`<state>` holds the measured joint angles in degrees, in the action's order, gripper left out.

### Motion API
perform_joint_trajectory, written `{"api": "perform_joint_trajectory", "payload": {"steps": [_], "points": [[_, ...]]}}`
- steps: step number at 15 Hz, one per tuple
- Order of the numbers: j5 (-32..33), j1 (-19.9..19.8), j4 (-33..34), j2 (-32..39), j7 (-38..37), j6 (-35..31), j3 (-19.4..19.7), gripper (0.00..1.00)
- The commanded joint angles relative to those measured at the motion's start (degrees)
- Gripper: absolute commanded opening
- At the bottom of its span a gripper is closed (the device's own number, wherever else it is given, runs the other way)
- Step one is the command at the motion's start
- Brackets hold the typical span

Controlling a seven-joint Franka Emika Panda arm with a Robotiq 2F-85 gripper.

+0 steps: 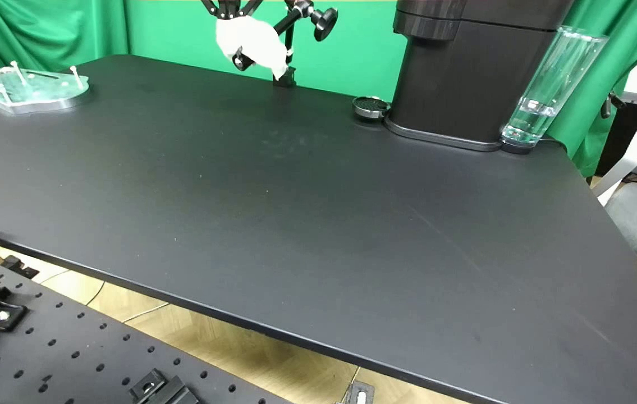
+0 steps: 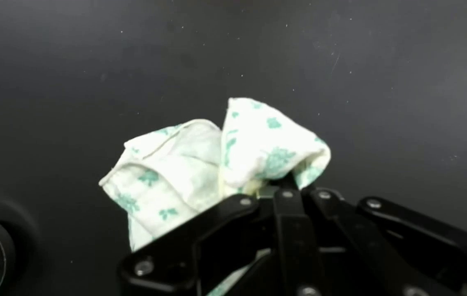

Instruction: Hang the white cloth on the black stand

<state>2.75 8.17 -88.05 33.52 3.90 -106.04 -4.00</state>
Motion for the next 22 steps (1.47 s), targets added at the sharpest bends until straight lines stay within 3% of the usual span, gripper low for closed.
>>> {"api": "perform_joint_trajectory", "payload": {"steps": [1,17,22], "points": [[0.68,-0.23,-4.36,-4.22,-2.45,-0.38,0.38,0.01],[4.02,-1.86,-15.09,-13.61,-4.71,-5.08,2.38,0.01],[4.59,-1.75,-15.65,-12.56,-4.62,-10.76,2.22,0.01]]}}
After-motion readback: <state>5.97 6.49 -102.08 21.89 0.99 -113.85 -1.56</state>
